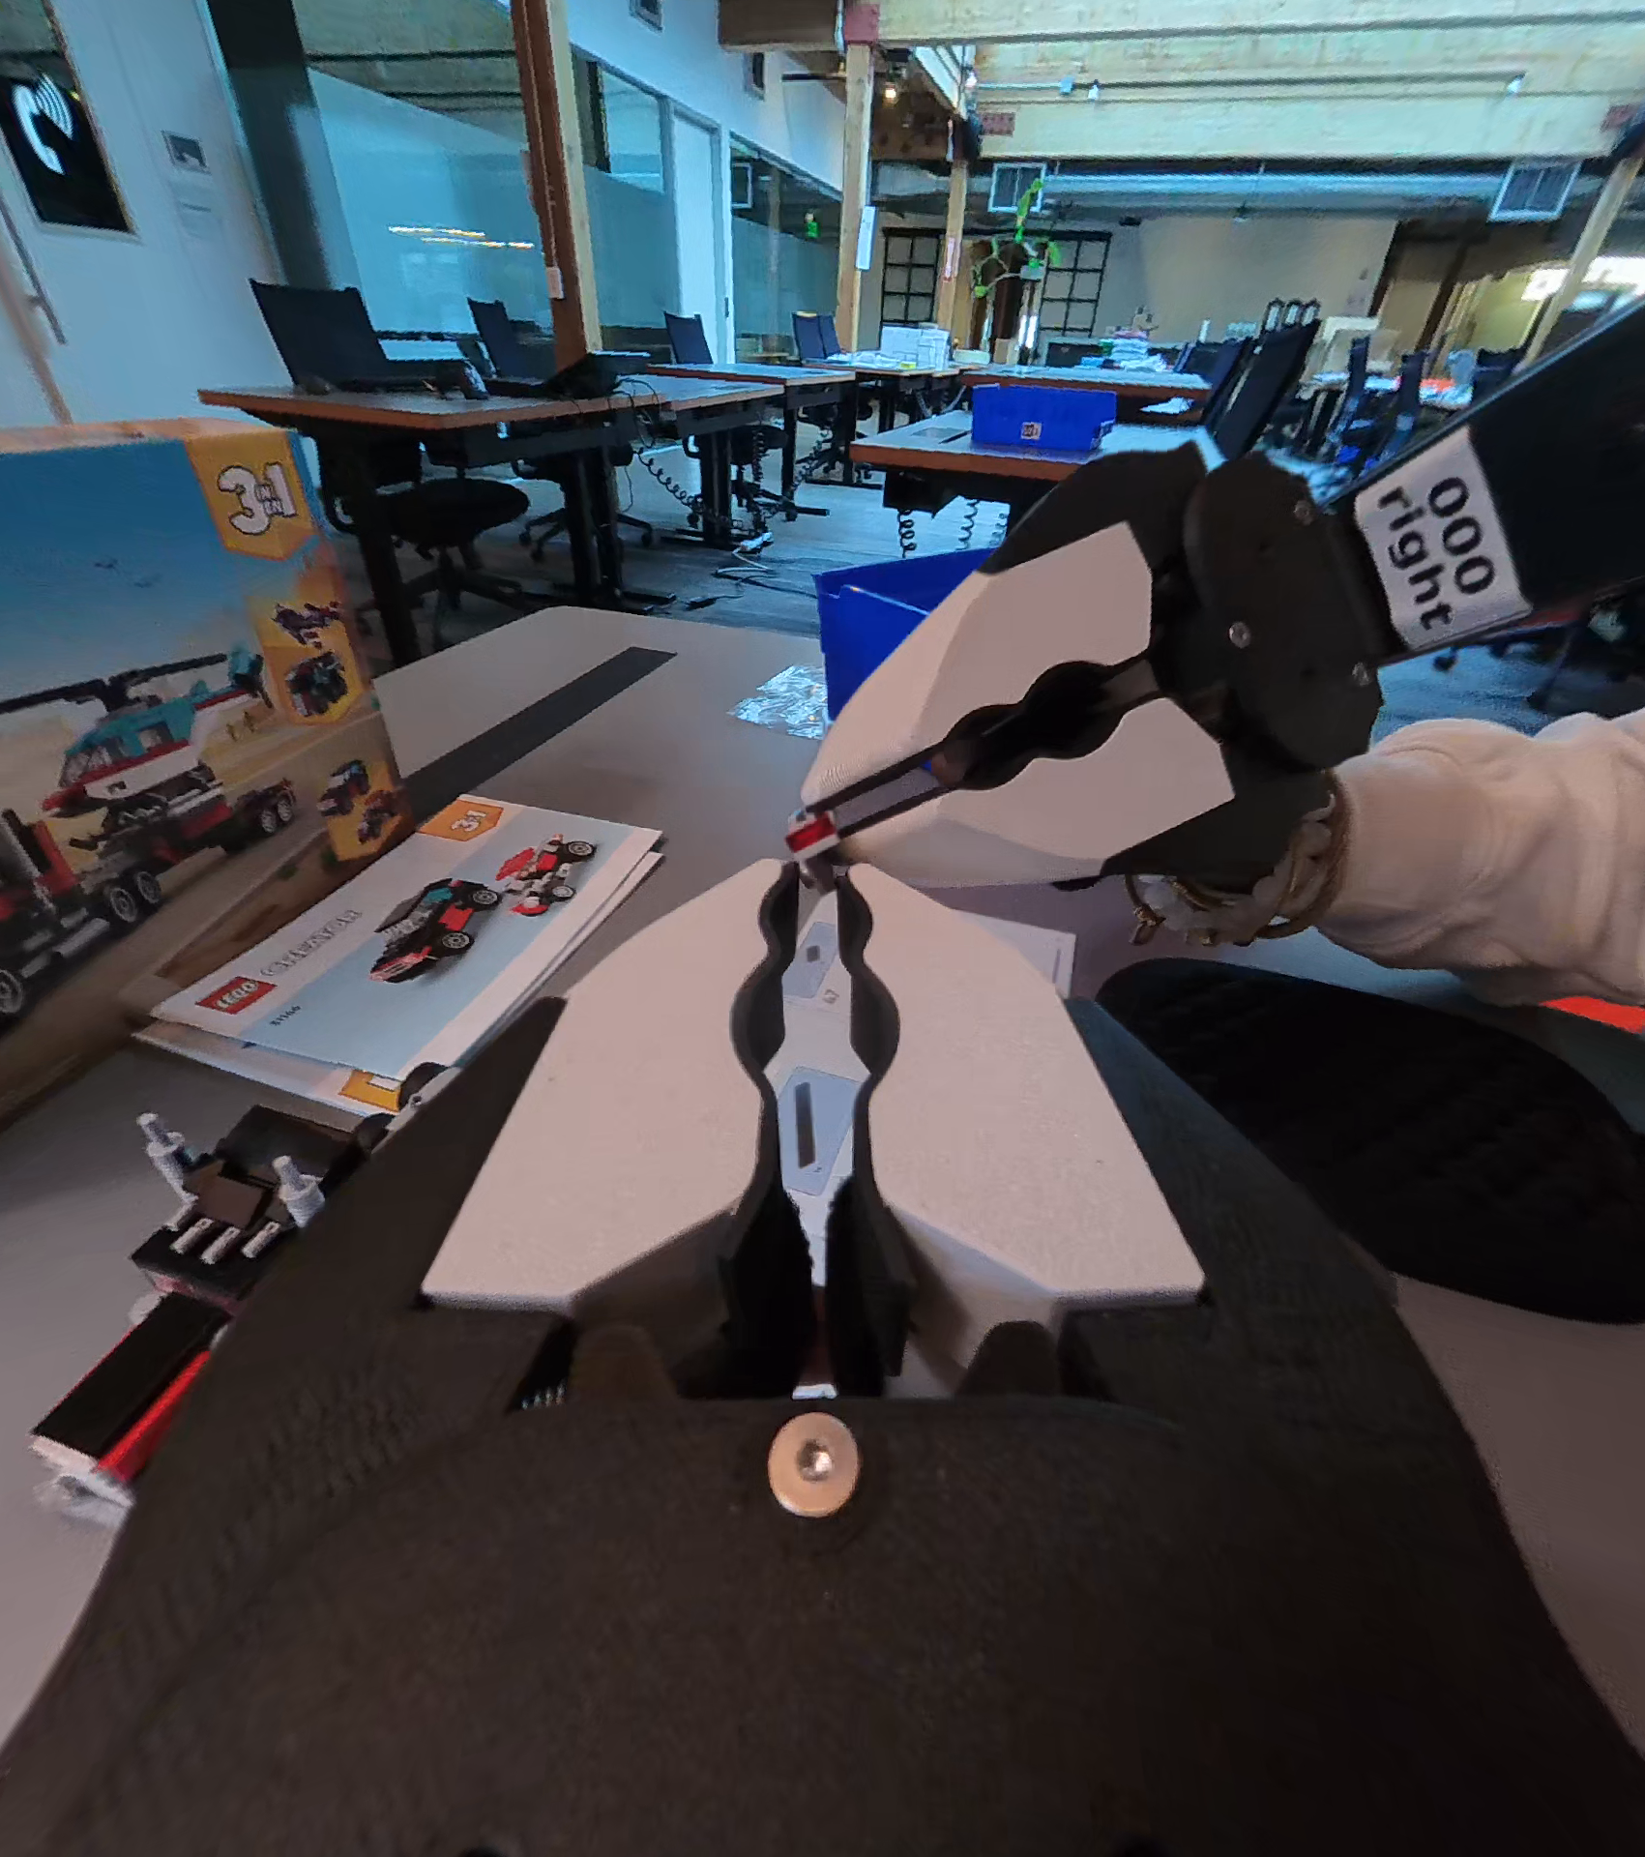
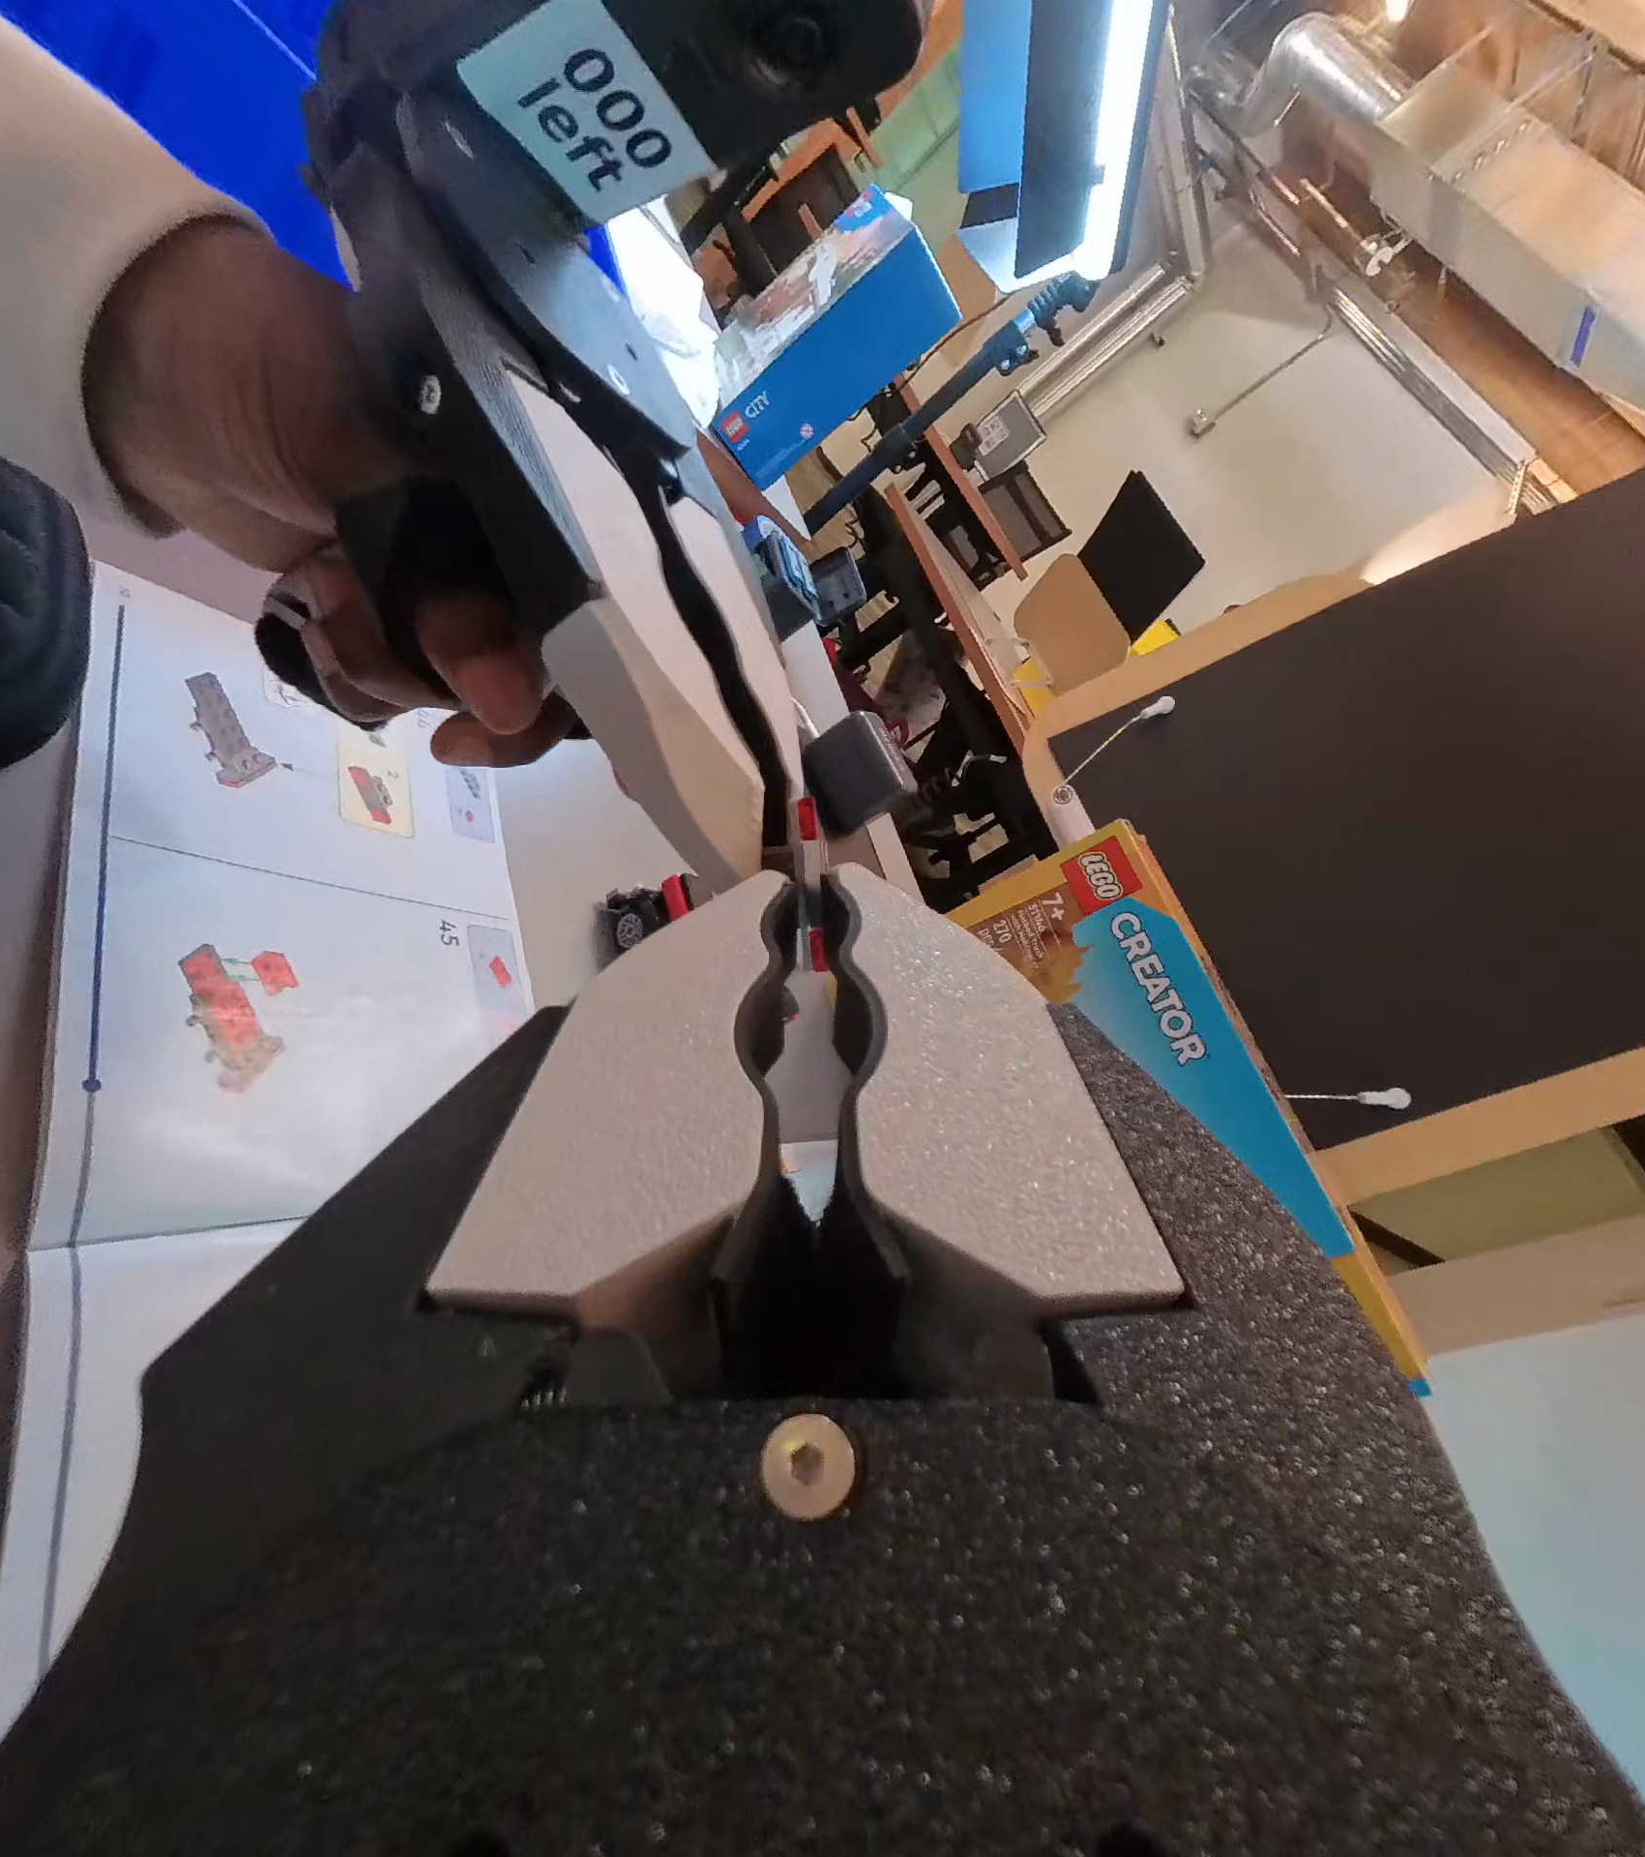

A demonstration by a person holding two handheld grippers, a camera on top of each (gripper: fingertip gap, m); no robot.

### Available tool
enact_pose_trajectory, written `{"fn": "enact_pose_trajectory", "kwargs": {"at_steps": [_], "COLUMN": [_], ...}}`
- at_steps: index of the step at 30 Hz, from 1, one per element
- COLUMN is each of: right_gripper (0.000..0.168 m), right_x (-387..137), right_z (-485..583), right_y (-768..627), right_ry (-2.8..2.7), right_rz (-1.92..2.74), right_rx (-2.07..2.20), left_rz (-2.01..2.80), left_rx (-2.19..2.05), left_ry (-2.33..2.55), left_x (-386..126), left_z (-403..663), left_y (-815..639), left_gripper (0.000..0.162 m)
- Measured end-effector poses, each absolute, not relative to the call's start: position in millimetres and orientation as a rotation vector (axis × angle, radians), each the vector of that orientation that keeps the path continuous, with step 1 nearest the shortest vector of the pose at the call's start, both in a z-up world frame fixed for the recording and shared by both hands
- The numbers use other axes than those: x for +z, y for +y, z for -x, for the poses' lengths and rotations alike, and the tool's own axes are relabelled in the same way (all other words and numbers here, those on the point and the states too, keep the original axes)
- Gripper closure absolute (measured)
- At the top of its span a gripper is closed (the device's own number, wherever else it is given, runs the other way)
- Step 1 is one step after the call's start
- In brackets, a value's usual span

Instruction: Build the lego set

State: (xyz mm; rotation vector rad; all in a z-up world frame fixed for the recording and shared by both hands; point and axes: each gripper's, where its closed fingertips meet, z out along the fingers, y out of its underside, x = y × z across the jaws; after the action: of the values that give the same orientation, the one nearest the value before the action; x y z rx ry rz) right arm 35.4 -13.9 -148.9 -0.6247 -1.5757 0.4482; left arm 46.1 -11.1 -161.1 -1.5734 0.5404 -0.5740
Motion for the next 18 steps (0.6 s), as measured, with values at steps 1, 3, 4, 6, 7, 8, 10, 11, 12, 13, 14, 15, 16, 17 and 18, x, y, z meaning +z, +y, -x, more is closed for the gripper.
{"fn": "enact_pose_trajectory", "kwargs": {"at_steps": [1, 3, 4, 6, 7, 8, 10, 11, 12, 13, 14, 15, 16, 17, 18], "right_gripper": [0.164, 0.164, 0.164, 0.165, 0.165, 0.165, 0.164, 0.163, 0.163, 0.162, 0.160, 0.154, 0.149, 0.145, 0.141], "right_x": [-148.9, -149.5, -150.2, -151.8, -152.4, -152.4, -150.0, -148.0, -147.5, -147.4, -147.1, -146.2, -144.8, -143.1, -140.9], "right_z": [-35.4, -34.9, -34.5, -34.5, -34.7, -34.9, -34.2, -33.5, -32.8, -32.4, -32.2, -32.1, -32.3, -32.7, -33.7], "right_y": [-14.4, -16.1, -16.9, -18.9, -19.9, -20.5, -20.8, -21.5, -22.6, -23.7, -24.8, -24.4, -22.8, -22.5, -22.5], "right_ry": [-1.576, -1.578, -1.580, -1.589, -1.595, -1.598, -1.587, -1.576, -1.576, -1.581, -1.585, -1.581, -1.575, -1.572, -1.566], "right_rz": [0.615, 0.624, 0.625, 0.616, 0.605, 0.596, 0.573, 0.555, 0.548, 0.559, 0.580, 0.615, 0.658, 0.691, 0.727], "right_rx": [0.440, 0.463, 0.473, 0.475, 0.471, 0.466, 0.441, 0.432, 0.440, 0.468, 0.515, 0.567, 0.624, 0.693, 0.773], "left_rz": [1.571, 1.566, 1.566, 1.558, 1.553, 1.546, 1.519, 1.498, 1.482, 1.468, 1.454, 1.440, 1.428, 1.418, 1.401], "left_rx": [-0.552, -0.519, -0.500, -0.445, -0.418, -0.397, -0.377, -0.375, -0.372, -0.370, -0.375, -0.387, -0.403, -0.416, -0.421], "left_ry": [0.550, 0.576, 0.589, 0.624, 0.641, 0.651, 0.646, 0.637, 0.631, 0.633, 0.635, 0.634, 0.631, 0.629, 0.631], "left_x": [-161.3, -161.8, -162.4, -163.7, -164.4, -164.6, -162.8, -160.7, -159.4, -158.9, -158.6, -158.1, -157.6, -157.3, -156.4], "left_z": [-45.9, -45.3, -44.7, -43.8, -43.6, -43.5, -42.6, -41.5, -40.1, -38.9, -38.2, -37.7, -37.2, -36.5, -35.8], "left_y": [-11.0, -11.9, -12.4, -13.4, -14.0, -14.5, -14.8, -14.8, -14.7, -14.6, -14.8, -15.3, -15.8, -16.5, -17.4], "left_gripper": [0.154, 0.155, 0.155, 0.155, 0.155, 0.155, 0.156, 0.156, 0.156, 0.156, 0.156, 0.156, 0.156, 0.157, 0.157]}}
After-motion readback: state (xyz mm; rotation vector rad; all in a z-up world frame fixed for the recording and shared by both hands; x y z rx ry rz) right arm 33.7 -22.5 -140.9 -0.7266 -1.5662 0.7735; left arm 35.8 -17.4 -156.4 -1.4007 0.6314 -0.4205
